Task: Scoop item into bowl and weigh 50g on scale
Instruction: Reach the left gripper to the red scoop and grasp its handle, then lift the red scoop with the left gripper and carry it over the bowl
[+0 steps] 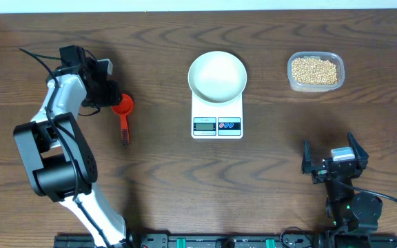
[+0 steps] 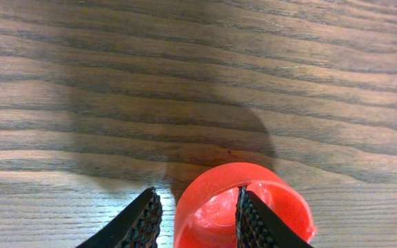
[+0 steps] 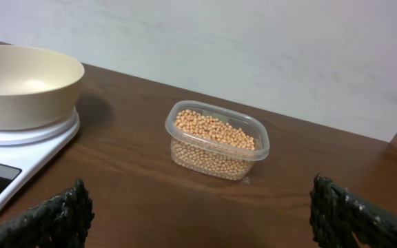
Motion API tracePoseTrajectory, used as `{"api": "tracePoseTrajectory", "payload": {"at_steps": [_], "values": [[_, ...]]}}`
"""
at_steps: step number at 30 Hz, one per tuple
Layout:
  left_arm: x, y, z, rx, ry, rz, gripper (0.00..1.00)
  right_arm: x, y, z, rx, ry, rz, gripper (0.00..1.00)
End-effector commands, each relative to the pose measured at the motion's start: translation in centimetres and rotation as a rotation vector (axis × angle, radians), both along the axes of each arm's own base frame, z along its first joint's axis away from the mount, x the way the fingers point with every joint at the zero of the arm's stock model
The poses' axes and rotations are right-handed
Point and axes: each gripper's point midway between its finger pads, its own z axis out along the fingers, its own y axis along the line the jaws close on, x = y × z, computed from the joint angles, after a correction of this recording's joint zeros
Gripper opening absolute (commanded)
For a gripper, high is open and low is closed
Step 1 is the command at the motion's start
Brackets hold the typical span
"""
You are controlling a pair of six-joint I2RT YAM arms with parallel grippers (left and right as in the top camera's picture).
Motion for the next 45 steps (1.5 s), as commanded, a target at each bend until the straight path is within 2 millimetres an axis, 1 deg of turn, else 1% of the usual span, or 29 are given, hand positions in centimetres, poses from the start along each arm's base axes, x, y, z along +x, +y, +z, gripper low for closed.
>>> {"api": "tracePoseTrajectory", "payload": {"at_steps": [1,6,9,10,12,17,20,23,29,34,37,40,41,43,45], "values": [[-0.2,0.4,-1.2,0.018,0.030,0.001,0.35,0.0,0.1,0.0,-0.004,-0.002,0.006,0.99],[-0.3,-0.1,-2.0,0.013,0.048,-0.009,0.28,0.0,0.1,0.0,-0.004,-0.002,0.006,0.99],[-0.4,-0.4,-2.5,0.011,0.059,-0.015,0.22,0.0,0.1,0.0,-0.004,-0.002,0.006,0.99],[-0.4,-0.4,-2.7,0.008,0.064,-0.008,0.19,0.0,0.1,0.0,-0.004,-0.002,0.006,0.99],[-0.4,-0.4,-2.8,0.001,0.069,0.015,0.08,0.0,0.1,0.0,-0.004,-0.002,0.006,0.99],[0.0,-0.3,-2.8,-0.017,0.067,0.087,0.07,0.0,0.1,0.0,-0.004,-0.002,0.006,0.99],[0.1,-0.2,-2.6,-0.045,0.073,0.186,0.07,0.0,0.1,0.0,-0.004,-0.002,0.006,0.99],[0.3,0.0,-1.9,-0.074,0.073,0.287,0.07,0.0,0.1,0.0,-0.004,-0.001,0.006,0.99],[0.4,0.7,0.8,-0.142,0.060,0.508,0.07,0.0,0.1,0.0,-0.004,-0.002,0.006,0.99],[-0.1,1.0,4.7,-0.238,0.045,0.764,0.07,0.0,0.1,0.0,-0.004,-0.002,0.006,0.99],[-0.9,0.7,7.2,-0.309,0.049,0.928,0.07,0.0,0.1,0.0,-0.004,-0.002,0.006,0.99],[-2.5,0.1,9.3,-0.397,0.093,1.126,0.07,0.0,0.1,0.0,-0.004,-0.002,0.006,0.99],[-3.1,-0.3,10.0,-0.423,0.112,1.164,0.07,0.0,0.1,0.0,-0.004,-0.002,0.006,0.99],[-3.9,-1.3,11.1,-0.472,0.140,1.187,0.07,0.0,0.1,0.0,-0.004,-0.002,0.006,0.99],[-4.3,-2.9,12.2,-0.516,0.163,1.154,0.07,0.0,0.1,0.0,-0.004,-0.002,0.006,0.99]]}}
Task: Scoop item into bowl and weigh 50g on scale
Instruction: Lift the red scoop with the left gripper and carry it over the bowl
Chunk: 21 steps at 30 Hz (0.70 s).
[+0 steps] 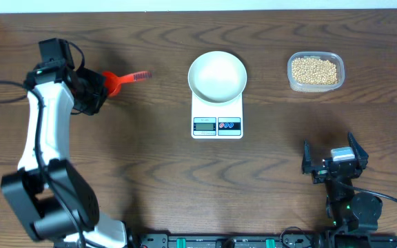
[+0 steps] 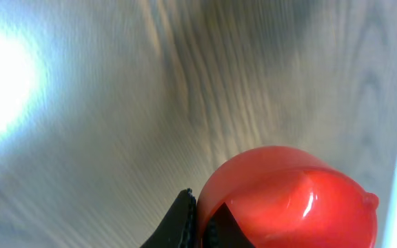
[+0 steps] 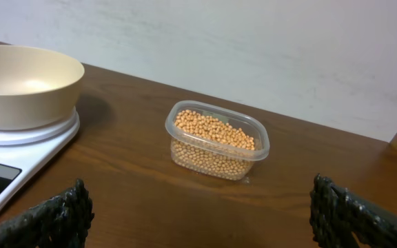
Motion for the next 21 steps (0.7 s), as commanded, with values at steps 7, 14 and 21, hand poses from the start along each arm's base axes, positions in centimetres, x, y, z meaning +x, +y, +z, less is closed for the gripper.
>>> {"api": "tracePoseTrajectory", "payload": {"at_steps": [7,14,21], "values": [[-0.6,-8.1,2.1,-0.124,0.019,-0.018,0.07,0.0,0.1,0.0,-0.004,-0.002,0.006,0.99],[-0.2,-13.1,1.9,0.006,-0.015,-0.124,0.07,0.0,0.1,0.0,-0.004,-0.002,0.006,0.99],[0.0,-18.0,2.6,-0.019,-0.073,-0.207,0.07,0.0,0.1,0.0,-0.004,-0.002,0.006,0.99]]}}
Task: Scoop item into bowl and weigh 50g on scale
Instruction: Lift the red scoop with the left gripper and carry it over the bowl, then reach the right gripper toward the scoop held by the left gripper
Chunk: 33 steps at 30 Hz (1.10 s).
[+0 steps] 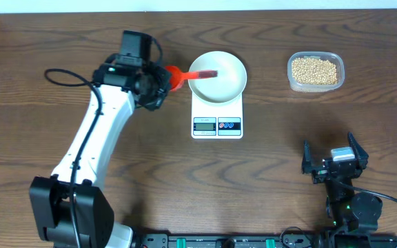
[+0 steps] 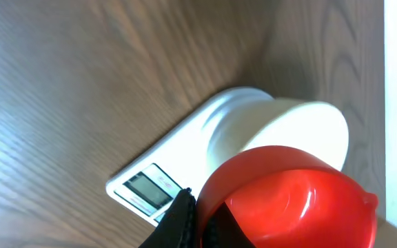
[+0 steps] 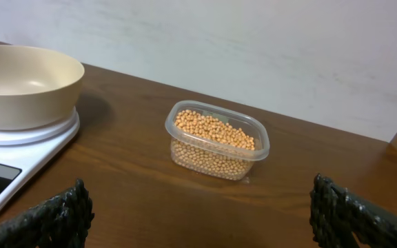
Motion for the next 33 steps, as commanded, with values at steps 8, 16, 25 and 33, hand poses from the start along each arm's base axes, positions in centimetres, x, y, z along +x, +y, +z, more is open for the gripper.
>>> {"api": "tracePoseTrajectory", "payload": {"at_steps": [8,16,25,33], "values": [[-0.4,-4.5,0.8,-0.019,-0.038,-0.040,0.07,0.0,0.1,0.0,-0.005,-0.002,0.006,0.99],[-0.4,-4.7,0.8,-0.020,-0.041,-0.045,0.07,-0.5,2.8,1.8,-0.004,-0.077,0.162,0.99],[-0.2,-4.2,0.7,0.008,-0.050,-0.029,0.07,-3.1,7.4,7.3,-0.014,-0.312,0.456,0.99],[0.5,-4.0,1.0,0.022,-0.082,-0.016,0.07,-3.6,8.7,10.2,0.054,-0.300,0.554,0.99]]}}
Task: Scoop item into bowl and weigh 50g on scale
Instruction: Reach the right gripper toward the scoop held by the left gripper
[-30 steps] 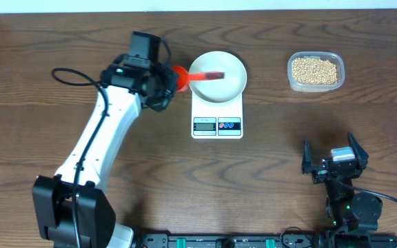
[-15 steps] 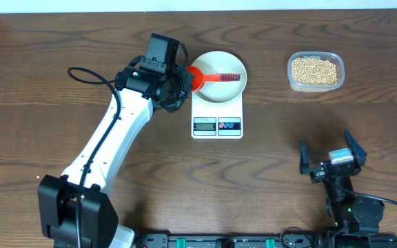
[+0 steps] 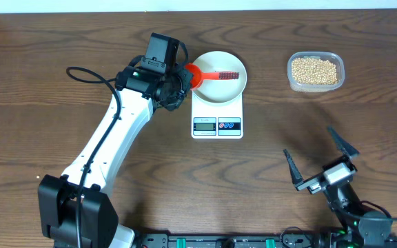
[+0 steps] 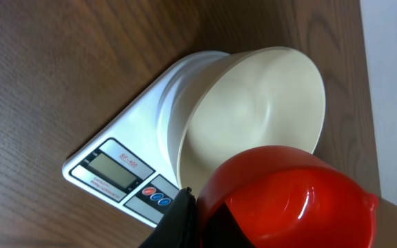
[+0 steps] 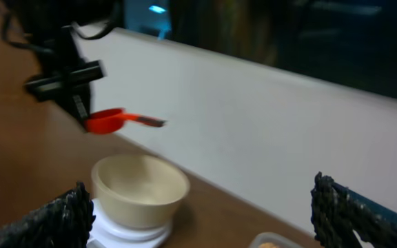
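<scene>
My left gripper (image 3: 182, 77) is shut on the cup of the red scoop (image 3: 197, 73). It holds the cup at the left rim of the cream bowl (image 3: 216, 91), and the handle reaches right across the bowl. The bowl stands on the white scale (image 3: 217, 125). In the left wrist view the red scoop (image 4: 288, 200) fills the lower right above the bowl (image 4: 253, 103), and one finger (image 4: 185, 215) presses its side. The tub of soybeans (image 3: 315, 70) sits at the far right. My right gripper (image 3: 318, 160) is open, raised at the front right.
The right wrist view looks toward the bowl (image 5: 140, 186) on the scale (image 5: 126, 233), with the scoop (image 5: 112, 121) above it and a pale wall behind. The left arm stretches from the front left to the scale. The scale's display (image 3: 204, 124) faces the front.
My left gripper has shifted right with the scoop, from just left of the bowl to its left rim. The right arm has lifted and tilted; its camera now faces the bowl and scoop.
At first my left gripper's fingers straddled the scoop's cup rim on the table at the left. Then it held the scoop lifted at the far left, then beside the bowl, and now over it. The right arm stayed still until this moment.
</scene>
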Motion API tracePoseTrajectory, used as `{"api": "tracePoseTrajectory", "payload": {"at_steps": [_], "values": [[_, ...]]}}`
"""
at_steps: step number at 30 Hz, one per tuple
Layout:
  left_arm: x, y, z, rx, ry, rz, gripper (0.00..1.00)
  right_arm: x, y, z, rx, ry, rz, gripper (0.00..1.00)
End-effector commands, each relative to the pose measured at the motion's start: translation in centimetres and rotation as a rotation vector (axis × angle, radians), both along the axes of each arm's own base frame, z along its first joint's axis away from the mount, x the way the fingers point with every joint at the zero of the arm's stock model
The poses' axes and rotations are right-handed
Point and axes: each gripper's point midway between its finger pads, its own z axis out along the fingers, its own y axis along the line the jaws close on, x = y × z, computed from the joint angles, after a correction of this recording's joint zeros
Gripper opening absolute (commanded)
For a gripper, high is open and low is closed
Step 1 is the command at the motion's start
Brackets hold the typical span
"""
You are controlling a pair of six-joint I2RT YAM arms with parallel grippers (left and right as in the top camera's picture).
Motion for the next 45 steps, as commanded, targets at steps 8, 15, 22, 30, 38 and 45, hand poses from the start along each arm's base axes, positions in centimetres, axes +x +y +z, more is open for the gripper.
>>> {"api": "tracePoseTrajectory", "payload": {"at_steps": [8,15,22,30,38,45], "values": [[0.6,0.9,0.3,0.049,-0.031,0.028,0.07,2.5,3.5,6.1,-0.009,0.234,0.289,0.99],[0.9,0.8,0.5,0.049,-0.047,0.024,0.07,6.9,5.0,7.1,0.033,0.506,0.467,0.99],[0.9,0.9,0.4,0.052,-0.048,0.027,0.07,13.3,7.0,6.8,0.092,0.759,0.554,0.99],[1.1,1.3,0.2,0.073,-0.050,0.039,0.07,20.0,9.9,2.5,0.307,1.091,0.439,0.99],[1.0,1.3,0.2,0.073,-0.049,0.038,0.07,21.6,12.2,-1.9,0.368,1.227,0.428,0.99],[0.3,1.3,-0.2,0.084,-0.017,0.032,0.07,21.8,12.4,-1.9,0.454,1.297,0.415,0.99]]}}
